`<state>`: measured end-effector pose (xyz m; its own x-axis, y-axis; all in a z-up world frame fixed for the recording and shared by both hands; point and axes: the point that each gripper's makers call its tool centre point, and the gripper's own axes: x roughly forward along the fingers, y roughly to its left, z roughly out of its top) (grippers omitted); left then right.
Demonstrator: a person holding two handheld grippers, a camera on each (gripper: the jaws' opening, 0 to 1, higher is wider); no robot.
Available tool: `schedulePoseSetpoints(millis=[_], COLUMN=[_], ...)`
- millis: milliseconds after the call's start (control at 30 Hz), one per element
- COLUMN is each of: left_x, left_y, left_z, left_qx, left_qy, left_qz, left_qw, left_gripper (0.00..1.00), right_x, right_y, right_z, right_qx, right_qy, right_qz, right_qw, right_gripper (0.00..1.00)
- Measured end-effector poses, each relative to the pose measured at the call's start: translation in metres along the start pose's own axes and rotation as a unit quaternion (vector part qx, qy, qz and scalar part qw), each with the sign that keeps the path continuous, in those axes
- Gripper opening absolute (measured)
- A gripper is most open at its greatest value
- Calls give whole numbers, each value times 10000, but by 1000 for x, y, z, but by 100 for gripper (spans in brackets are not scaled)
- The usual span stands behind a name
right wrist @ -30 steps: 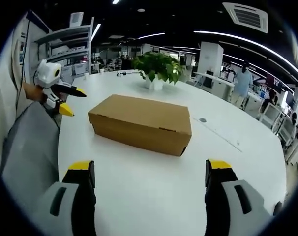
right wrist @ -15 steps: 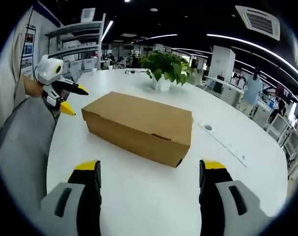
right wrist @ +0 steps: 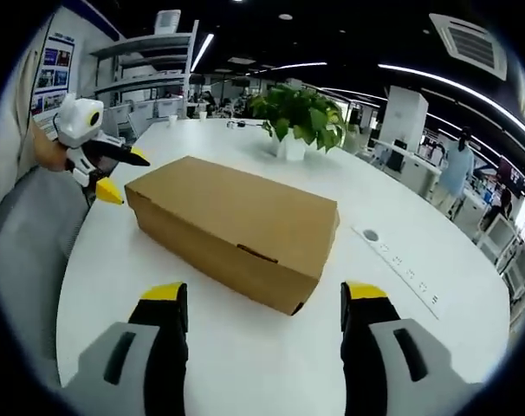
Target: Operate the shoe box by opening the lid, removing the specified soft item, and placing it in the target area until the item is outside and the box remains undamaged.
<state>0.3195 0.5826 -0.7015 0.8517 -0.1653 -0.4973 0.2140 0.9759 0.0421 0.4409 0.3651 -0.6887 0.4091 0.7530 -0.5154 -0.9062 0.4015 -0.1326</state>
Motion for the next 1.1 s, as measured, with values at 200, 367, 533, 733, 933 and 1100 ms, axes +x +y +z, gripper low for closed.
schedulePoseSetpoints(millis=[200,367,533,733,933,1100], left_x=[11,18,23,26,28,26], left_y=[-3,-3,-5,-4,-4,-5], left_z=[-1,3,0,-8,-10,-7], left_qx=[-39,-75,-112,-306,-453,-551], left_qy=[19,-54,-12,88,122,104], left_qz=[66,174,231,261,274,253], left_qw=[10000,9998,9997,9992,9985,9981], left_gripper=[69,69,68,66,64,63], right_x=[14,25,35,47,52,51], right_y=[-10,-13,-16,-15,-13,-12], right_z=[-1,-2,-3,-6,-8,-7], right_qx=[-19,-111,-198,-204,-201,-122], right_qy=[-3,69,157,281,312,309], right_qz=[23,175,315,506,540,563], right_qw=[10000,9998,9992,9981,9978,9979], right_gripper=[61,59,56,52,50,50])
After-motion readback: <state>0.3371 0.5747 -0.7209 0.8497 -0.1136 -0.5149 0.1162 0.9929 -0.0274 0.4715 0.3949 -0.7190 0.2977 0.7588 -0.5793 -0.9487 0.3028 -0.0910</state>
